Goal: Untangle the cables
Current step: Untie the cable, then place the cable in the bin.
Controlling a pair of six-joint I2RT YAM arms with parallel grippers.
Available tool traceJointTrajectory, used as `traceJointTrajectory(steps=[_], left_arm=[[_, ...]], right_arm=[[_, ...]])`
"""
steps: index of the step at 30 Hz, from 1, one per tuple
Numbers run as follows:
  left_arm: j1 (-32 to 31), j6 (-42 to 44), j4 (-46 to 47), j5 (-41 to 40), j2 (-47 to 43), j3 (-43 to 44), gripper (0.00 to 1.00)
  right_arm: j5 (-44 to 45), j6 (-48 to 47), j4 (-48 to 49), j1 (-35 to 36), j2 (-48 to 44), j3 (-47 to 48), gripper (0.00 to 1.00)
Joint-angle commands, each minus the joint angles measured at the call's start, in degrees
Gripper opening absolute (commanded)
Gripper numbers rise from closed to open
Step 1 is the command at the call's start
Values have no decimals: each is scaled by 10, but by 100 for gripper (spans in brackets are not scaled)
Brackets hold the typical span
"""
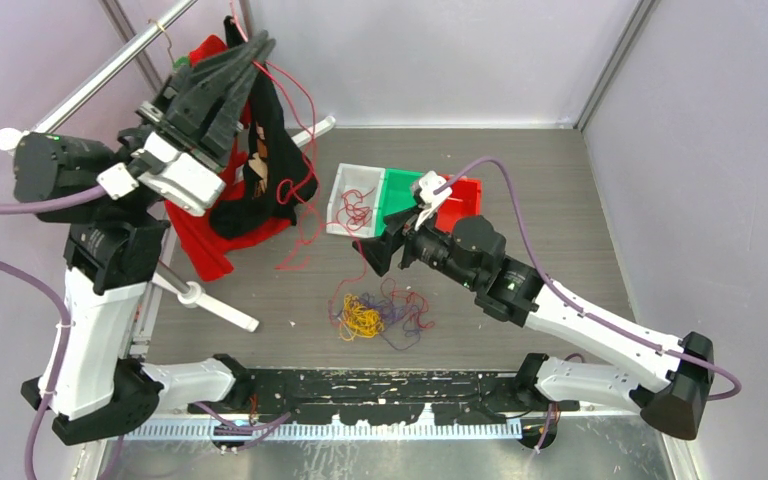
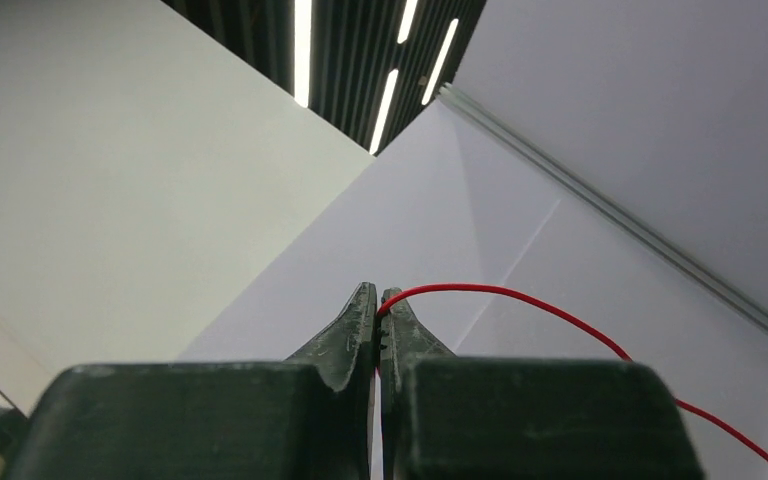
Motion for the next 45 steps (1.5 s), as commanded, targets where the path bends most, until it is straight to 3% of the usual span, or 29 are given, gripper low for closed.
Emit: traceJointTrajectory(steps=[1, 6, 15, 23, 36, 45], left_arm=[[-2, -13, -8, 10, -15, -43, 0], [-2, -9, -7, 8, -18, -86, 0], [-2, 67, 5, -38, 9, -163, 0], [-1, 89, 56, -74, 66, -183, 0], [35, 108, 100, -76, 157, -131, 0], [56, 117, 120, -81, 229, -12, 0]], right_arm=[[2, -30, -12, -1, 6, 38, 88], [27, -37, -5, -7, 33, 43, 85], [172, -43, -42, -38, 94, 68, 86], [193, -14, -60, -95, 111, 52, 85], [184, -10, -62, -136, 75, -6, 84], [175, 2, -56, -149, 74, -29, 83]])
